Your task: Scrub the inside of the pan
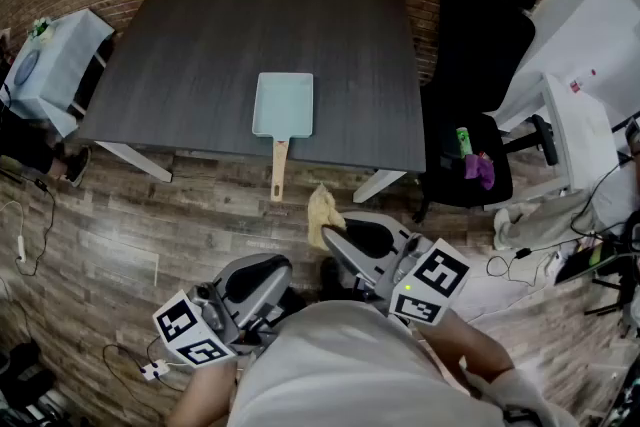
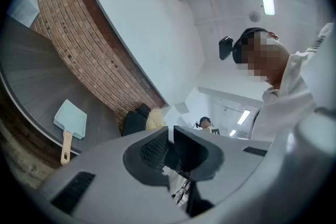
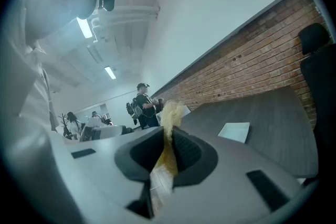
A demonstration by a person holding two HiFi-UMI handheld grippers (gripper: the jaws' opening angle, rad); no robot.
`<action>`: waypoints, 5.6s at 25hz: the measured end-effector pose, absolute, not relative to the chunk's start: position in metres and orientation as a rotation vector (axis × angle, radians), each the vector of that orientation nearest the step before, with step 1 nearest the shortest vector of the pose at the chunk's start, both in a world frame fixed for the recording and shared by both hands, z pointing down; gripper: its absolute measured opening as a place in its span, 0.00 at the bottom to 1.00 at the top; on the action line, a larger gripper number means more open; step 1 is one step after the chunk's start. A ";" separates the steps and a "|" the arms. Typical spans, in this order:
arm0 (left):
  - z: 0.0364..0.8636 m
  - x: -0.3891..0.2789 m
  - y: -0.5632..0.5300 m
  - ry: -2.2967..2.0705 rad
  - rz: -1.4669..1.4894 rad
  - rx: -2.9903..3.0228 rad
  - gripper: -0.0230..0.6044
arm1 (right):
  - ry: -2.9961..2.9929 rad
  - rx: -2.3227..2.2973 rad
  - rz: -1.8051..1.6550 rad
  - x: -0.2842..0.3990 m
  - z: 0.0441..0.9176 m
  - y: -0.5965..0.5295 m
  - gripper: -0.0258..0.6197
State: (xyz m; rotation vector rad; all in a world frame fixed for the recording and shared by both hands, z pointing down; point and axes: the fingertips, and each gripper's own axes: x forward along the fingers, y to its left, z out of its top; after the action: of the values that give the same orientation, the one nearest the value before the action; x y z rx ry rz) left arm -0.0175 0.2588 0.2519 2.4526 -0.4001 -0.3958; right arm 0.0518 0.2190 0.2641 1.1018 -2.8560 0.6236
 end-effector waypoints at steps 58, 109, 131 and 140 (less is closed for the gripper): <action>0.358 -0.026 0.159 -0.746 -0.247 2.208 0.23 | -2.688 1.120 0.817 0.105 0.339 0.115 0.12; 0.553 0.033 0.063 -0.465 0.330 1.775 0.24 | -2.126 0.946 0.656 0.030 0.542 -0.200 0.12; 0.555 0.039 0.068 -0.341 0.581 1.846 0.26 | -2.109 0.697 0.533 -0.006 0.557 -0.183 0.12; 0.555 0.042 0.068 -0.313 0.596 1.851 0.27 | -2.122 0.598 0.595 -0.015 0.561 -0.158 0.12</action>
State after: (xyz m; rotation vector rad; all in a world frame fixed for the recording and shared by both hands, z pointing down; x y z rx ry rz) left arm 0.0418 0.0677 0.5550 1.8512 -0.3128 0.5963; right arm -0.0145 -0.1577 0.5611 0.5983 -2.1218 0.5950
